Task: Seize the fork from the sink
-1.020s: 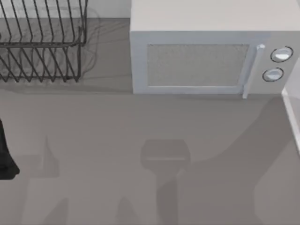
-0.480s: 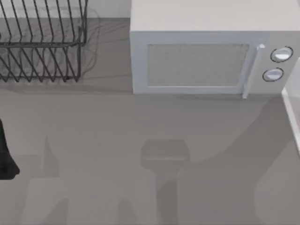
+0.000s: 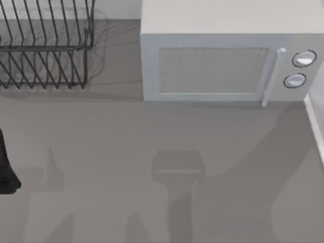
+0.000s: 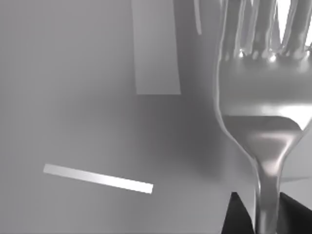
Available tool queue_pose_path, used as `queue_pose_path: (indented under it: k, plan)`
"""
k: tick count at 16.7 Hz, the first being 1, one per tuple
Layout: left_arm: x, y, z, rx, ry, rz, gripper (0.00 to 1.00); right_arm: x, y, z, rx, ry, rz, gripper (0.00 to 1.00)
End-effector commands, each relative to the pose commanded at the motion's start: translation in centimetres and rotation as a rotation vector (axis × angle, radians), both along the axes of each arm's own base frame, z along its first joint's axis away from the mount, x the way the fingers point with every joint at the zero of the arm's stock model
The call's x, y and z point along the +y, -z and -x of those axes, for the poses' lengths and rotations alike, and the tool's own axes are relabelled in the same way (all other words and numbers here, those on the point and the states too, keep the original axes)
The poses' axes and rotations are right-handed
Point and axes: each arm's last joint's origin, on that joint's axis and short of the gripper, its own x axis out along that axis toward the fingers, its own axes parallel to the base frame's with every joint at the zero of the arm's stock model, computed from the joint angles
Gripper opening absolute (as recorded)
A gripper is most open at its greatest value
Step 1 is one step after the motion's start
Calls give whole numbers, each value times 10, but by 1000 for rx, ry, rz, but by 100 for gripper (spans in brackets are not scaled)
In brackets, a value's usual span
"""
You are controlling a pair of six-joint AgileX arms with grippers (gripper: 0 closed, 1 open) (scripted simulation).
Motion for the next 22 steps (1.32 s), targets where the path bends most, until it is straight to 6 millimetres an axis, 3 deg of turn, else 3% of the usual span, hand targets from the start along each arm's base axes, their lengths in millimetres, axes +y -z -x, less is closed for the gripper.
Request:
queue_pose_path:
  k: [3,9,11,16,19,22]
  plan:
    - [0,0,0,0,0,0,100,-1,-35,-4,6,0,-2,0]
    - [0,0,0,0,0,0,100,1,-124,2,15,0,-4,0]
    - [0,0,0,0,0,0,100,1,-136,4,7,0,-2,0]
    - [0,0,0,0,0,0,100,2,-136,3,8,0,-2,0]
    - [0,0,0,0,0,0,100,31,-160,9,-7,5,5,0]
    - [0,0,0,0,0,0,100,88,-211,32,-54,26,14,0]
